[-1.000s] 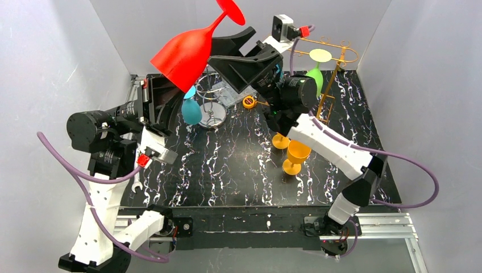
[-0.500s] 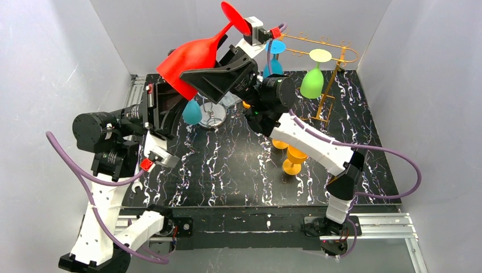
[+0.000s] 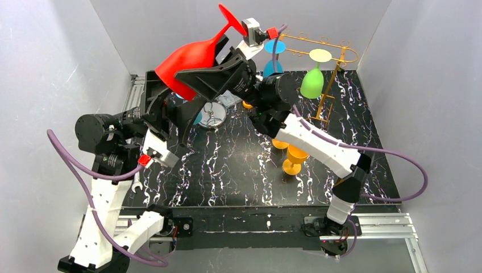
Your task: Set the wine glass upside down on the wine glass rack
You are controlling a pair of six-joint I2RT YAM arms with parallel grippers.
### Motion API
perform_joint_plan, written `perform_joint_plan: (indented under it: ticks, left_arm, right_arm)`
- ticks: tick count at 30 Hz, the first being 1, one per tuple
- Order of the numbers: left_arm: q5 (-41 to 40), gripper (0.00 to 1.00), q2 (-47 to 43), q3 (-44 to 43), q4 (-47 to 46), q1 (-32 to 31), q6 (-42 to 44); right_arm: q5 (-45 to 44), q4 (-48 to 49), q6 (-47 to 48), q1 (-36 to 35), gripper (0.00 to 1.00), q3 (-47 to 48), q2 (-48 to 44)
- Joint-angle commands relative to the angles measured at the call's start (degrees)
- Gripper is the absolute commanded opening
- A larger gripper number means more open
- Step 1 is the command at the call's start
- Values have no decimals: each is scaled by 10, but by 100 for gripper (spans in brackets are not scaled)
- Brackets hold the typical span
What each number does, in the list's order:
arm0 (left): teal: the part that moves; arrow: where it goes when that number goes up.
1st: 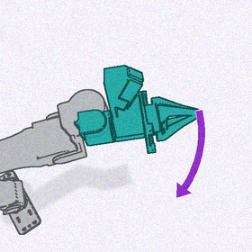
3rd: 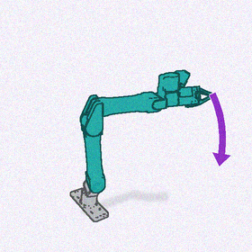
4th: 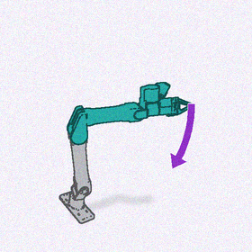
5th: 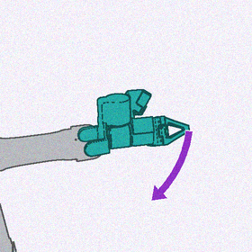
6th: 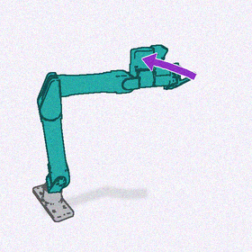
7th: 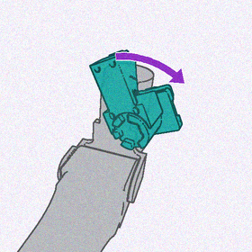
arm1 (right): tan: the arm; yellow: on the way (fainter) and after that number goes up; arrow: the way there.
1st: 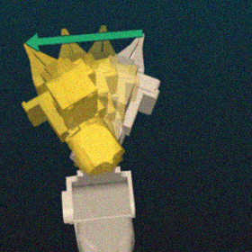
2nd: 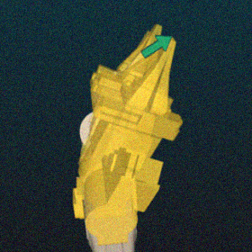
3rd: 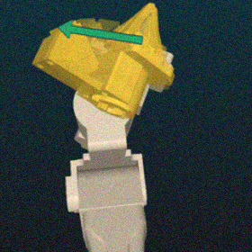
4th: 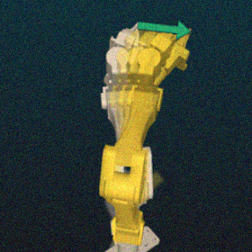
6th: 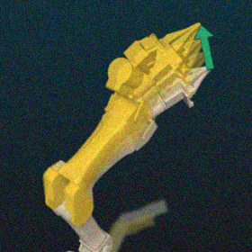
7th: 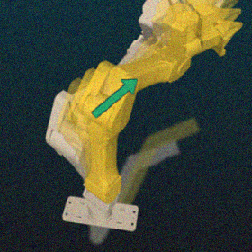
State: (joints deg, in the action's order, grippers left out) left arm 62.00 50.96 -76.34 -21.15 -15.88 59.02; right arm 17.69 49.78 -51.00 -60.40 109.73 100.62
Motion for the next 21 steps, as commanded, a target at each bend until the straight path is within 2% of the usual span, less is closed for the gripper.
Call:
perform_joint_plan:
  ticks: [1,5,8,12,16,21]
  left_arm:
    - [-92,98,-26,3,67,-1,-45]
    - [-139,98,-68,34,144,-1,-75]
    - [-148,98,-96,33,281,-1,-85]
    - [-203,98,-86,9,389,-1,-207]
    - [-257,98,-73,18,393,-1,-288]
    - [-264,98,-44,24,374,-1,-350]
  right_arm:
    - [-25,-117,116,30,63,-15,-91]
    - [-85,-297,248,81,60,-36,-158]
    - [-144,-394,333,115,57,-76,-210]
    - [-269,-519,448,128,55,-136,-277]
    - [-397,-574,506,130,54,-232,-359]
    - [-554,-634,544,130,53,-315,-437]
